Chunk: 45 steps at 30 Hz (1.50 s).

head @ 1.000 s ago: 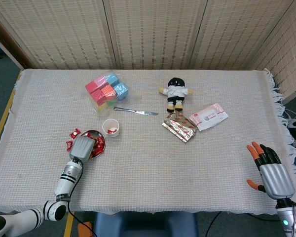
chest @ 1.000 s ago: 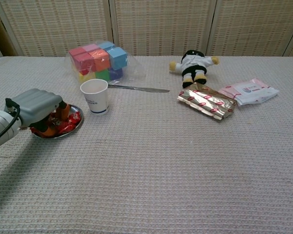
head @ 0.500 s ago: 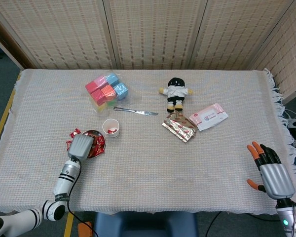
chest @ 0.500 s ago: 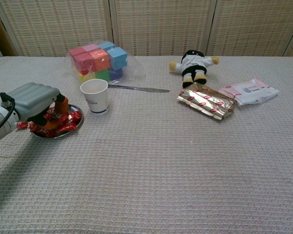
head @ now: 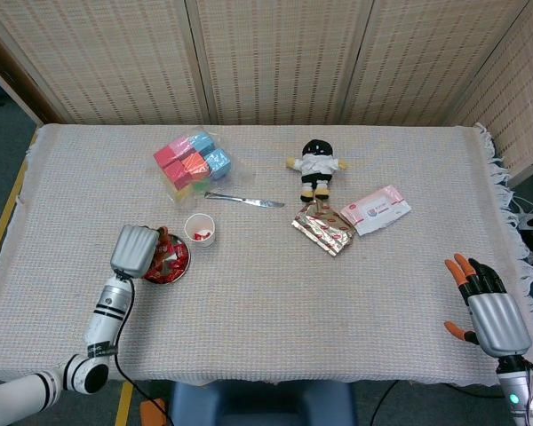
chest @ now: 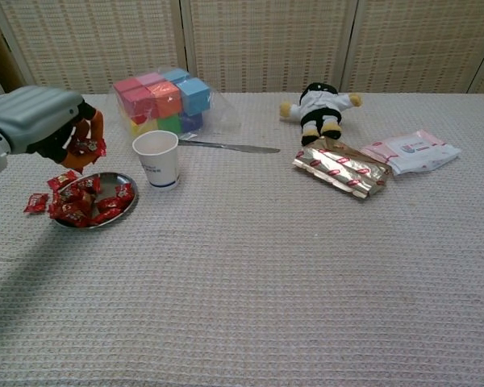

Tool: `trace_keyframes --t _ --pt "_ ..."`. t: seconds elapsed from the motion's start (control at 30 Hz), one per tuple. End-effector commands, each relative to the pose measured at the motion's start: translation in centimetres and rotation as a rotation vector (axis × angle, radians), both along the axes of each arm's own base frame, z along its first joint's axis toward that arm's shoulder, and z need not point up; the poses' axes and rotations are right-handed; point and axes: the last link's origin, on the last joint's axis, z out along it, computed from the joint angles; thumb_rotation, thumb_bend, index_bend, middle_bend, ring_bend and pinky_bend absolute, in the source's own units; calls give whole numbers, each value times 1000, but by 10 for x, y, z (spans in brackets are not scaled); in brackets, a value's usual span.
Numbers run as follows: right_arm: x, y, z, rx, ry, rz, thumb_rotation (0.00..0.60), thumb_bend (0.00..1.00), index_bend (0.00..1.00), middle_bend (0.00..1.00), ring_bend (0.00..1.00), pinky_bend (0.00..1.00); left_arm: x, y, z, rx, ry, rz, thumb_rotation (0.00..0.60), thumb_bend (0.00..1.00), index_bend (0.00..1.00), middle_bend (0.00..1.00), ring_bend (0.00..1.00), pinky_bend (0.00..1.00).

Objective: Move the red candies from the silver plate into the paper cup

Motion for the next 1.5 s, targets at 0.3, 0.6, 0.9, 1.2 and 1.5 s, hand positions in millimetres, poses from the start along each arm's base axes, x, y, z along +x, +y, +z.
trace_keyframes --t 0.3,0.6,0.9,1.2,1.5 --pt "-1 -1 1 -1 0 -7 600 0 0 0 0 106 53 24 -5 -3 -1 -70 600 606 747 744 671 1000" --pt "-3 -2 3 -7 -1 -17 600 0 0 0 0 106 73 39 -32 -36 14 -76 600 602 747 744 671 1000" --pt "-4 -3 5 -13 -5 -24 600 0 0 0 0 106 75 54 -42 -33 27 -70 600 587 747 742 673 1000" --pt "-5 -4 4 -17 -2 -28 600 0 0 0 0 107 67 59 -48 -33 37 -62 600 582 746 742 670 1000" --pt "-5 -4 4 -18 -1 -31 600 0 0 0 0 106 58 57 -50 -41 50 -57 600 576 734 734 670 1000"
